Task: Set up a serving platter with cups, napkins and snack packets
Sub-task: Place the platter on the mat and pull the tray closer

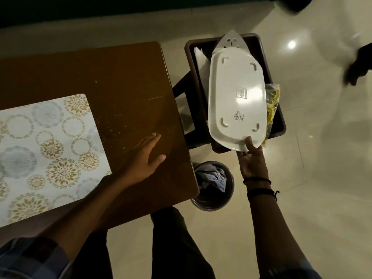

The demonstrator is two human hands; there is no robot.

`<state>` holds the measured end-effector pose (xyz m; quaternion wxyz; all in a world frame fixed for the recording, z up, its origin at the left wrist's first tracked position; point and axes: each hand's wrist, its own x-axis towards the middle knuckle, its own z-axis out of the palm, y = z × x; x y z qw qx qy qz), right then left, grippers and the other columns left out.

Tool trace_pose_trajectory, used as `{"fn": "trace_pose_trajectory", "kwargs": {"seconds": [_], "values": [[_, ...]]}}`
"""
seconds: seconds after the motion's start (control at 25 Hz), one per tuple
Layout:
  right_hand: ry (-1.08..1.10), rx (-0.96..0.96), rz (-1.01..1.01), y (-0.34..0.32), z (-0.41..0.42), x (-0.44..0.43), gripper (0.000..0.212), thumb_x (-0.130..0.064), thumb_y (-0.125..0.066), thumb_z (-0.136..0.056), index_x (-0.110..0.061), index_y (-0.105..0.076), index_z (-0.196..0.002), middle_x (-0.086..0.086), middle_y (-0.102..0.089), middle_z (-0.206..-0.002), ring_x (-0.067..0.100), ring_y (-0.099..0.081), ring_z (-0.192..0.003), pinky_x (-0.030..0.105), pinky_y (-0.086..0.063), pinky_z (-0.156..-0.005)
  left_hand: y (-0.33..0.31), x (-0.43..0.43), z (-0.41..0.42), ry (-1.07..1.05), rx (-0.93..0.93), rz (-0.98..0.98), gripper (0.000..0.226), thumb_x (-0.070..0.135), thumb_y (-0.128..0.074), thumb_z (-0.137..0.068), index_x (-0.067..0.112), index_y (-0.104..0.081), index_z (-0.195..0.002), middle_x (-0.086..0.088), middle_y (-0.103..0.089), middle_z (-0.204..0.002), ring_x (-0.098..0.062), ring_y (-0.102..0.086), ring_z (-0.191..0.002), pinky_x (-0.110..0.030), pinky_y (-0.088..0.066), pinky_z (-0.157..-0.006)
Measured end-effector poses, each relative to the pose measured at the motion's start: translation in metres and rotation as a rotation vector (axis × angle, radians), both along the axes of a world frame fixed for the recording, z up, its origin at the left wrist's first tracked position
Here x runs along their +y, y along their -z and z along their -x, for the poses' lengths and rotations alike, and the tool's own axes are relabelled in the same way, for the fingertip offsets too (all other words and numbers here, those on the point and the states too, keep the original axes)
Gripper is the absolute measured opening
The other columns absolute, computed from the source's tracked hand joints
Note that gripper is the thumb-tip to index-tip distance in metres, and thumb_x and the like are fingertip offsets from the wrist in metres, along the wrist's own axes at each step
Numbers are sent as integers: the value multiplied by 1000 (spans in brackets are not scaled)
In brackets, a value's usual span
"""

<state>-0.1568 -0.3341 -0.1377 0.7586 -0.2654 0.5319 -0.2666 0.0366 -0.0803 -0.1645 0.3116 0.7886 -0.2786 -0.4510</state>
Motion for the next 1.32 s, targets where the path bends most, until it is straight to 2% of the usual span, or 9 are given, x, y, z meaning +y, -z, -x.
{"fn": "trace_pose_trajectory", "kwargs": {"seconds": [0.28,0.48,0.68,0.8,0.88,0.96,1.08,1.2,1.32], "values": [[-238,-104,184,-46,-3,72,52,-6,-54,-88,-19,-46,-138,5,-59,-135,27,-55,-126,39,-55,-94,-34,55,-31,-273,142,89,56,32,-57,-90,24,-37,-142,1,-40,-149,-14,-37,-137,-28,-32,-102],[-588,-124,176,-69,-34,127,53,-4,-63,-81,-22,-56,-129,5,-67,-124,26,-62,-116,37,-57,-86,-68,111,-86,-724,320,170,45,39,-51,-94,15,-48,-132,-11,-63,-126,-23,-68,-91,-39,-55,-73],[-1087,-54,327,-88,-89,162,33,10,-68,-74,-1,-67,-105,7,-75,-101,21,-70,-95,33,-58,-79,-80,195,-135,-1239,753,330,82,84,-39,-72,32,-47,-134,-16,-65,-120,-35,-68,-102,-54,-56,-78],[-1411,-91,475,-95,-128,185,17,14,-71,-71,-1,-70,-79,-5,-77,-90,13,-72,-91,34,-45,-105,-74,249,-140,-1242,886,450,80,87,-37,-67,26,-68,-109,-10,-68,-120,-33,-66,-108,-54,-53,-86],[-1537,-120,657,-98,-151,202,11,0,-75,-72,-7,-72,-80,-12,-75,-102,6,-67,-106,34,-33,-114,-69,278,-141,-1268,859,486,51,66,-50,-79,24,-67,-100,-6,-71,-111,-30,-65,-104,-44,-54,-84],[-1475,-90,839,-93,-169,218,12,-5,-79,-69,-7,-75,-80,-2,-62,-129,5,-52,-126,25,-38,-110,-60,305,-143,-1358,757,544,23,27,-51,-86,22,-62,-106,-6,-69,-110,-29,-62,-106,-37,-54,-84],[-1329,41,835,-77,-187,248,26,14,-74,-69,-1,-73,-91,17,-45,-142,10,-44,-132,25,-43,-107,-50,340,-143,-1466,682,691,49,5,-44,-87,22,-50,-133,-12,-52,-141,-33,-51,-127,-45,-44,-105],[-1231,-29,529,-56,-199,275,49,19,-56,-82,-6,-56,-124,19,-55,-133,25,-60,-118,43,-54,-96,-43,375,-146,-1517,588,649,47,8,-49,-91,25,-47,-136,-7,-54,-140,-29,-56,-123,-45,-49,-99],[-1020,2,150,-29,-212,295,47,6,-42,-96,-7,-40,-140,11,-58,-131,23,-63,-114,39,-56,-91,-29,406,-152,-1511,359,332,41,12,-56,-91,17,-51,-132,14,-72,-106,-7,-68,-96,-26,-60,-72]]}}
